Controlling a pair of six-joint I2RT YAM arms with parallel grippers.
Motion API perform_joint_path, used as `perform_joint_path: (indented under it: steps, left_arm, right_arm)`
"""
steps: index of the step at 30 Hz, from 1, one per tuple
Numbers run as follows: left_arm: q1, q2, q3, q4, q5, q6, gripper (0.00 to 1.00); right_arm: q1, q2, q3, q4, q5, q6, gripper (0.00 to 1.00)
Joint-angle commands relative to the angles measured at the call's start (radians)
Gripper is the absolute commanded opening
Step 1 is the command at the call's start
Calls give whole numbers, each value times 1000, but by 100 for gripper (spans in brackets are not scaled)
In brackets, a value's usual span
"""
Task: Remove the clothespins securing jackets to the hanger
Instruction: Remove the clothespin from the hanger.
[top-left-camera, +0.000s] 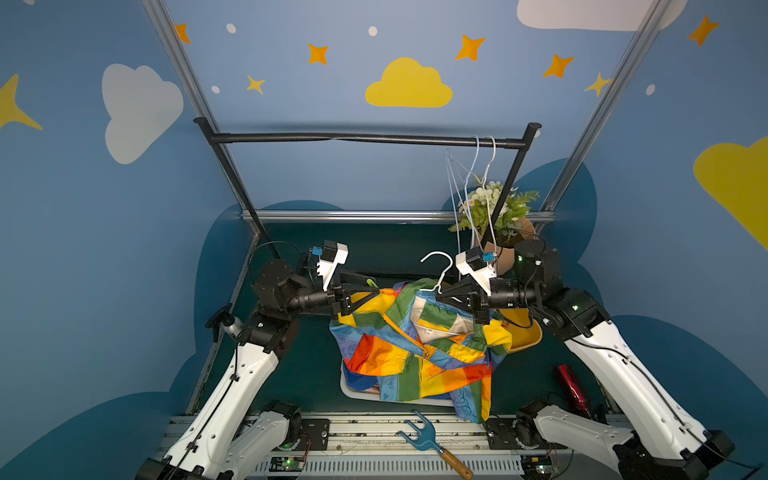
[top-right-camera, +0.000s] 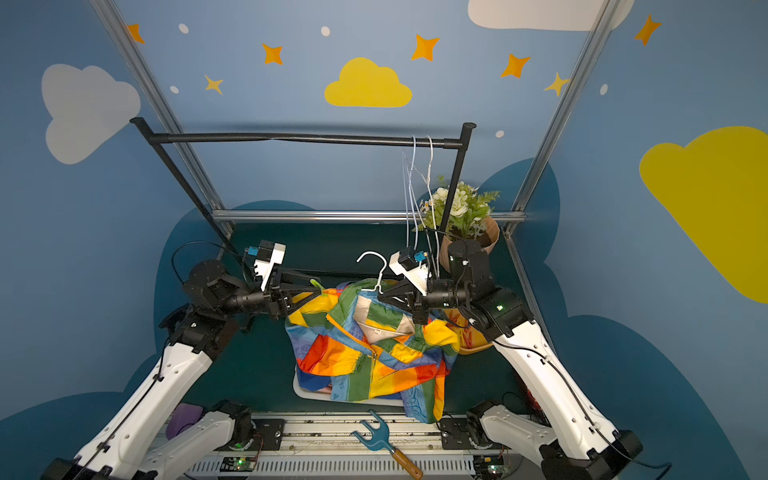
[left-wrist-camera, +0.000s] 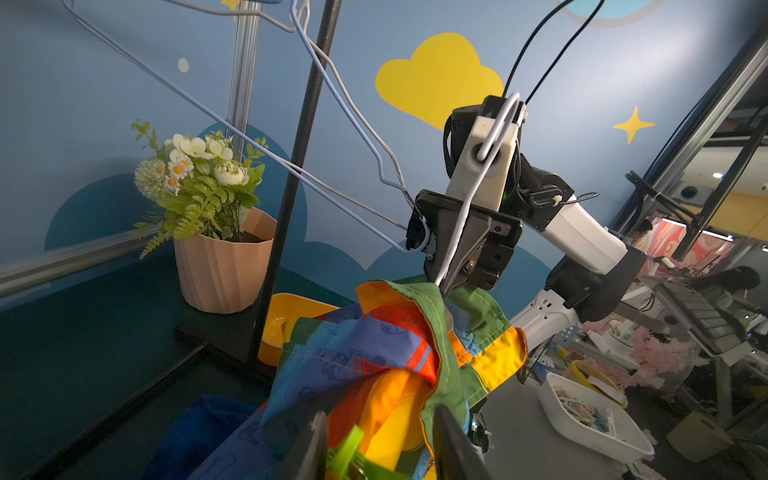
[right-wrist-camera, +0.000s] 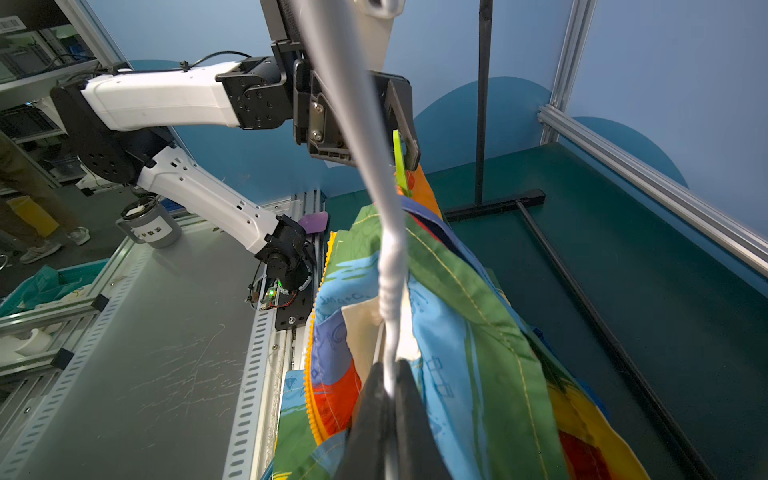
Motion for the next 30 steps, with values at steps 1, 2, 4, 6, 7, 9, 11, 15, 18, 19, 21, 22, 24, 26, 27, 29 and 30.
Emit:
perform_joint_path:
  steps: [1, 2, 4, 6, 7, 9, 11, 15, 18, 19, 21, 22, 24, 26, 27, 29, 30]
  left_arm:
    - [-7, -2, 20, 36, 22, 1, 38]
    - [-9, -1, 20, 37, 21, 1, 38]
    - [-14, 4, 20, 42, 20, 3, 35]
    - [-18, 6, 19, 47, 13, 3, 31]
    - [-18, 5, 18, 49, 9, 3, 28]
    - [-19, 1, 18, 48, 3, 5, 24]
    - [-19, -7, 18, 38, -10, 15, 20]
    - [-20, -14, 19, 29, -23, 24, 15]
    - [-19, -17, 25, 20, -29, 28, 13]
    - [-19, -18, 29, 15, -32, 31, 10]
    - [-18, -21, 35, 1, -45, 38, 5]
    - [-18, -21, 41, -14, -53, 51, 4]
    - [-18, -18, 57, -59, -75, 73, 4]
    - [-15, -28, 63, -91, -110, 100, 4]
    - [-13, -37, 63, -93, -135, 105, 4]
    - [-7, -63, 76, -127, -181, 131, 4]
    - [-5, -69, 92, -147, -196, 143, 4]
  right_arm:
    - [-4, -5, 7, 70, -32, 35, 0]
    - [-6, -2, 8, 75, -39, 41, 0]
    - [-6, 4, 10, 81, -54, 53, 0]
    - [-6, 6, 8, 86, -58, 60, 0]
    - [-7, 6, 6, 86, -56, 60, 0]
    - [-6, 3, -1, 80, -46, 58, 0]
    - [-6, 2, -4, 65, -33, 46, 0]
    - [-9, 0, -13, 31, -5, 21, 0]
    - [-17, -1, -27, 14, 2, 8, 0]
    - [-23, 0, -32, 9, 3, 9, 0]
    - [-29, -2, -39, 5, 12, 5, 0]
    - [-30, -3, -42, -1, 25, 2, 0]
    - [-33, 2, -39, -10, 65, 1, 0]
    - [-34, 17, -22, -33, 124, -2, 0]
    - [-35, 24, -19, -41, 144, -3, 0]
    - [-34, 37, -19, -43, 183, -4, 0]
    - [-33, 45, -17, -42, 198, -4, 0]
